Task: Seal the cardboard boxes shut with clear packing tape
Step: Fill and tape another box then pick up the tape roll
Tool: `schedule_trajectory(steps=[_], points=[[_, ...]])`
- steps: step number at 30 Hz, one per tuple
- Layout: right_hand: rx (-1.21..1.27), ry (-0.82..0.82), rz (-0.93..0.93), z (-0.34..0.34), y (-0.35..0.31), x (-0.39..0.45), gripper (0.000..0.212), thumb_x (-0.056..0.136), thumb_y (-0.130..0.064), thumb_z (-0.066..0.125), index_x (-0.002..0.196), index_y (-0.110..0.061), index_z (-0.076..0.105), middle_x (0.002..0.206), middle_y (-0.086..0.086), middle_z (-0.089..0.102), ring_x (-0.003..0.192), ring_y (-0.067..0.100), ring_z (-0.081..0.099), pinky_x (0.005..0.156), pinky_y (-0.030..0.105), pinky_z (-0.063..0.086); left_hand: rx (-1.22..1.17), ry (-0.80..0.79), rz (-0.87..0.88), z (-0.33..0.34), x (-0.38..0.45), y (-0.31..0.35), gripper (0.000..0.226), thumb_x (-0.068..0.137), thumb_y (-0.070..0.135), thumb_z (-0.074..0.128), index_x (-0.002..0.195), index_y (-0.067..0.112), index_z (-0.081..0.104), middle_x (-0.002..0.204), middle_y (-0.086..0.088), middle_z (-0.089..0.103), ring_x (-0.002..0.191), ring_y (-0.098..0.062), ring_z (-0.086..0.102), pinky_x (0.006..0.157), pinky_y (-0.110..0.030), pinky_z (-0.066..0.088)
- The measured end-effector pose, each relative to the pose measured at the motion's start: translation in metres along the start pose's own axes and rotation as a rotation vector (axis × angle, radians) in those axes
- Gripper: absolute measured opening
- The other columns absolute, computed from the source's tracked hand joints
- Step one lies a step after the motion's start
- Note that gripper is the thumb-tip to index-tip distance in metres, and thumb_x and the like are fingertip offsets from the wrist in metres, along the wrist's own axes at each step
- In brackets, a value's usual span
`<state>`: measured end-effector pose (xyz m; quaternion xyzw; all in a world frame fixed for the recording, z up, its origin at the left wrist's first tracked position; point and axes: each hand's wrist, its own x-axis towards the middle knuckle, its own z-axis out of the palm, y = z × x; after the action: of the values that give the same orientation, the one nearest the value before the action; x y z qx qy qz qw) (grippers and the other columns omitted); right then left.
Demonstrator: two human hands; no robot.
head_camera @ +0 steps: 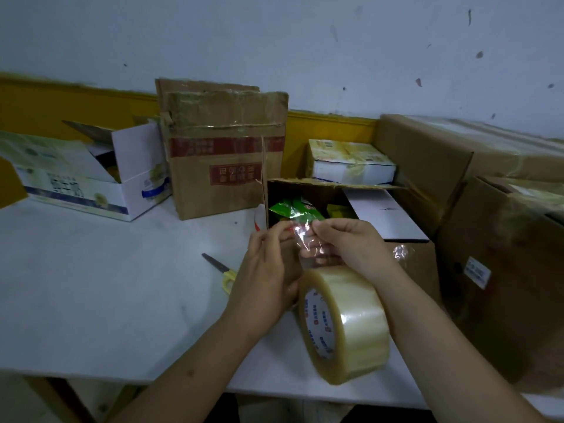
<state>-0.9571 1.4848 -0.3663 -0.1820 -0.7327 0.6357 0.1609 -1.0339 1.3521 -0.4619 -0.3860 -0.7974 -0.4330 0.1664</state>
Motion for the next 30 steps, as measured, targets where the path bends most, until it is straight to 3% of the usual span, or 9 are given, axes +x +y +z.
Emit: schedule_trajectory(steps=[2,4,6,8,11,16,21,25,30], points=[[-0.023,-0.012,-0.014,0.000,0.000,0.001,0.019,0.097,-0.014,0.061,0.084,-0.005,0.072,0.074,0.009,0.073,0.058,0.013,0.069,0.050,0.019,0.054,-0.016,0.051,0.048,0.001,0.000,0.001,0.102,0.072,0.025,0.088,0.146,0.040,0.019,0.142,0.003,0.036,0.123,0.005,0.034,0.092,-0.020,0.042],[-0.096,0.015,-0.073,0.001,0.000,0.001,0.024,0.098,-0.014,0.060,0.078,-0.006,0.070,0.059,-0.004,0.069,0.050,0.001,0.064,0.049,0.011,0.049,-0.024,0.100,0.077,0.001,0.001,0.000,0.102,0.069,0.019,0.089,0.144,0.037,0.022,0.143,0.002,0.031,0.126,-0.008,0.043,0.089,-0.024,0.049],[-0.146,0.028,-0.123,0.003,0.001,0.002,0.025,0.098,-0.016,0.059,0.080,-0.005,0.072,0.061,-0.005,0.071,0.059,0.002,0.068,0.061,0.014,0.054,-0.011,0.124,0.072,0.001,0.001,0.000,0.103,0.067,0.014,0.090,0.144,0.034,0.024,0.142,0.003,0.027,0.118,-0.016,0.052,0.079,-0.028,0.056],[-0.217,0.049,-0.163,0.004,0.004,0.005,0.025,0.098,-0.023,0.060,0.084,-0.011,0.077,0.074,-0.002,0.076,0.078,0.013,0.072,0.080,0.031,0.058,-0.003,0.134,0.072,0.000,0.000,0.000,0.103,0.067,0.012,0.090,0.144,0.034,0.025,0.142,0.002,0.025,0.112,-0.019,0.057,0.073,-0.031,0.059],[-0.343,0.075,-0.206,0.001,0.006,0.011,0.024,0.097,-0.032,0.062,0.082,-0.023,0.079,0.079,-0.009,0.076,0.089,0.012,0.069,0.088,0.036,0.053,-0.019,0.129,0.070,-0.003,0.000,0.000,0.101,0.070,0.013,0.090,0.143,0.038,0.025,0.143,0.003,0.022,0.116,-0.021,0.056,0.073,-0.034,0.061],[-0.343,0.009,-0.167,-0.003,0.009,0.020,0.023,0.098,-0.033,0.060,0.092,-0.023,0.079,0.082,-0.010,0.077,0.092,0.006,0.069,0.081,0.023,0.048,0.017,0.084,0.063,-0.003,0.002,0.001,0.099,0.072,0.014,0.089,0.145,0.042,0.027,0.142,0.006,0.023,0.123,-0.018,0.052,0.076,-0.026,0.060],[-0.409,0.059,-0.162,-0.005,0.010,0.025,0.019,0.095,-0.036,0.064,0.095,-0.025,0.080,0.082,-0.014,0.071,0.085,0.003,0.062,0.067,0.018,0.042,0.063,0.065,0.075,-0.003,0.002,0.000,0.098,0.073,0.015,0.088,0.148,0.040,0.030,0.141,0.004,0.025,0.125,-0.010,0.045,0.080,-0.024,0.059],[-0.550,0.037,-0.065,-0.007,0.008,0.034,0.019,0.094,-0.039,0.065,0.093,-0.026,0.079,0.085,-0.006,0.071,0.086,0.010,0.063,0.063,0.023,0.042,0.137,0.023,0.076,-0.003,0.001,-0.001,0.096,0.078,0.021,0.083,0.151,0.040,0.024,0.145,0.003,0.021,0.130,-0.011,0.042,0.082,-0.023,0.054],[-0.753,0.003,-0.009,-0.008,0.003,0.040,0.026,0.092,-0.048,0.064,0.093,-0.026,0.079,0.090,0.001,0.071,0.086,0.013,0.061,0.076,0.032,0.049,0.234,-0.016,0.061,-0.002,0.002,-0.002,0.094,0.079,0.022,0.081,0.157,0.029,0.029,0.149,0.000,0.019,0.135,-0.014,0.040,0.085,-0.029,0.057]])
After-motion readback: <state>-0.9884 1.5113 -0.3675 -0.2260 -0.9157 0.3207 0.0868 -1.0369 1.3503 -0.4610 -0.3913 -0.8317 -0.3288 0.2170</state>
